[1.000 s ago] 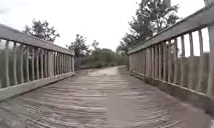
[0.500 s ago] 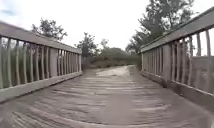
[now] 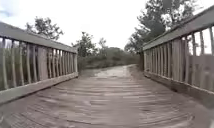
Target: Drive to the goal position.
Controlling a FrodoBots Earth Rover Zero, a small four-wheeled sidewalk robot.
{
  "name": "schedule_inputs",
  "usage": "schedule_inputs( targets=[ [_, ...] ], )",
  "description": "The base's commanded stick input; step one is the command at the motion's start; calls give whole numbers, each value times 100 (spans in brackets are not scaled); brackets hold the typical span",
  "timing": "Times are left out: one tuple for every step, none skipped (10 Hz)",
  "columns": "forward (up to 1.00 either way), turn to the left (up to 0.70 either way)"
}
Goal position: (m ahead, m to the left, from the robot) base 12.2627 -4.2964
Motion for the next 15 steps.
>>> schedule_inputs(
  targets=[
    [70,0],
    [70,0],
    [70,0],
    [70,0],
    [70,0],
    [70,0],
    [70,0],
    [70,0],
    [70,0],
    [70,0],
    [70,0],
    [70,0],
    [70,0],
    [70,0],
    [70,0]
  ],
)
